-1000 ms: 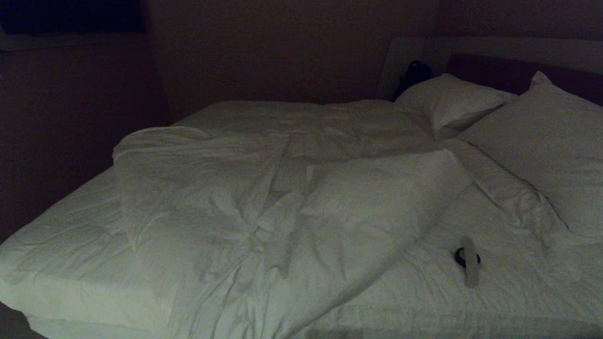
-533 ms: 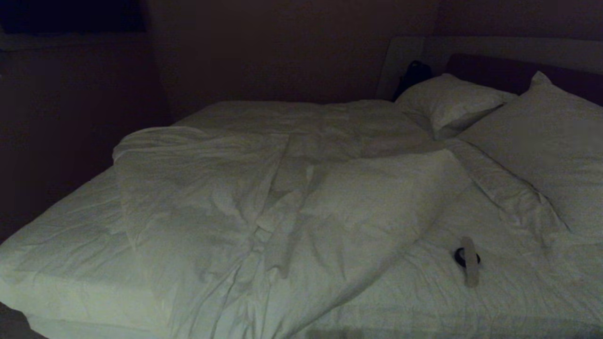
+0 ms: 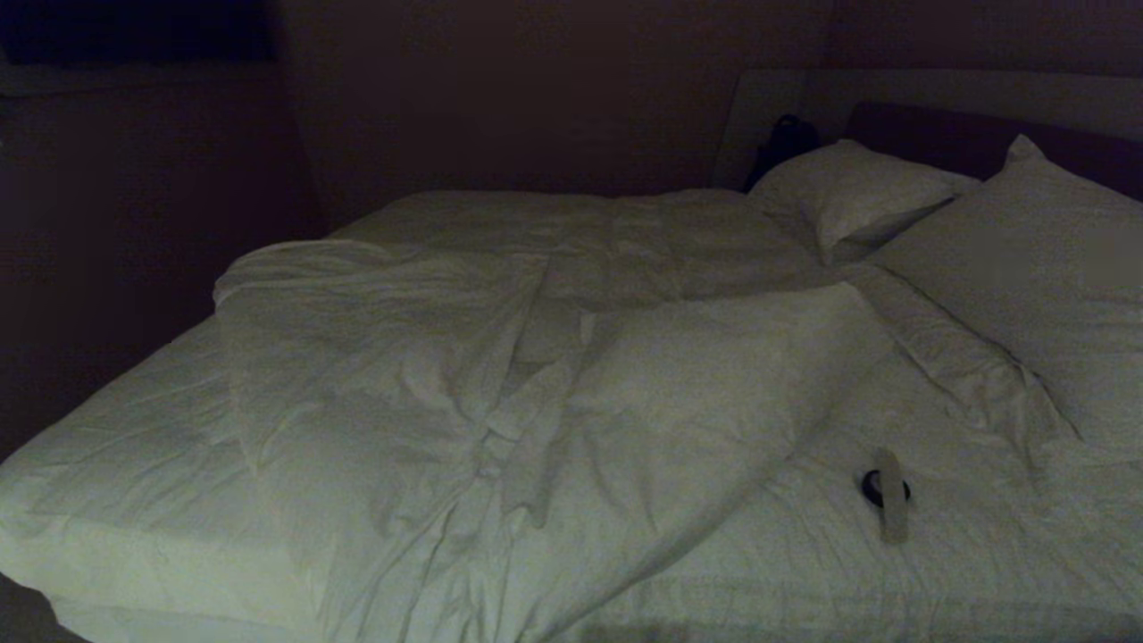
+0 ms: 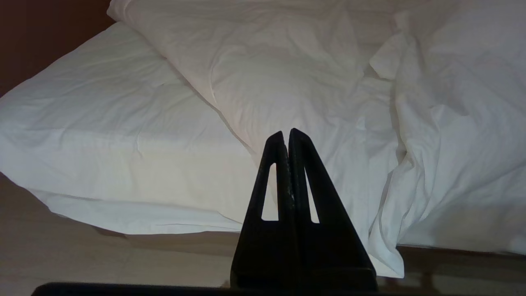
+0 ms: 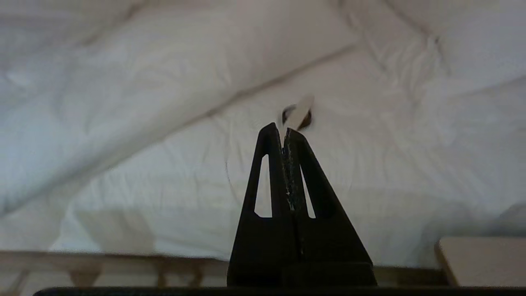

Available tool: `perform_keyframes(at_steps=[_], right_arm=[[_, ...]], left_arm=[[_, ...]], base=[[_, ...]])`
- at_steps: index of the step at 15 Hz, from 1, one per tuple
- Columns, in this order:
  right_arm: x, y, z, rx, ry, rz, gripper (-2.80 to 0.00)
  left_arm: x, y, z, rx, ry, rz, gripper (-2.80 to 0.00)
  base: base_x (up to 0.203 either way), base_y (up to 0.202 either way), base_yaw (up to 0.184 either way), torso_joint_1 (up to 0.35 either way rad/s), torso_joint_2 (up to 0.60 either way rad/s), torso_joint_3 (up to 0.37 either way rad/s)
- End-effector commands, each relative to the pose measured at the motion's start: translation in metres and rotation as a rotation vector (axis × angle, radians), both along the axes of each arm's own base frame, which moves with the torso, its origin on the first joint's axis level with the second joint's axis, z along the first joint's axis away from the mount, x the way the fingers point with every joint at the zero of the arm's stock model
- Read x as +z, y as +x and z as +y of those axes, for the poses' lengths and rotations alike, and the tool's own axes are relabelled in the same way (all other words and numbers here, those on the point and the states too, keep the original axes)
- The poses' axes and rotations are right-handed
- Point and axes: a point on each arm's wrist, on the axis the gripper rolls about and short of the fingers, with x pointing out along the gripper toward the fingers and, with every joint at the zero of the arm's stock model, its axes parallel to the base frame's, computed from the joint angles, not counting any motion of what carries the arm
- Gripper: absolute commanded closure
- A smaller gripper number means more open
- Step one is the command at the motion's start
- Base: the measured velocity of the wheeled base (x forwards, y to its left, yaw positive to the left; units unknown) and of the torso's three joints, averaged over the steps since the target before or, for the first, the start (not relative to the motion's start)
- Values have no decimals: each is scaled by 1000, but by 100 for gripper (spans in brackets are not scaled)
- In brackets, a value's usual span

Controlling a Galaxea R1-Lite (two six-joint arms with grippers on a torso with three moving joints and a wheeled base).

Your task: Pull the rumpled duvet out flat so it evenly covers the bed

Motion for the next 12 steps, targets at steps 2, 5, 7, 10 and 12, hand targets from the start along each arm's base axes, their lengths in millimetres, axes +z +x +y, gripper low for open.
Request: perform_keyframes(at_steps=[2,5,7,10,12], right_arm=[[20,-8,0,0,0,9,0],[36,-5,0,-1,4,30,0],[46,0,0,2,21,58,0],[58,11,0,8,105,115,0],[67,37,1,24,199,227,0]], left_arm=[[0,0,0,1,0,0,0],[0,0,0,1,0,2,0],[0,0,0,1,0,0,0],[0,0,0,1,0,2,0],[0,0,0,1,0,0,0]], base=[[0,0,0,0,0,0],[0,0,0,0,0,0],[0,0,0,0,0,0],[0,0,0,0,0,0],[0,0,0,0,0,0]])
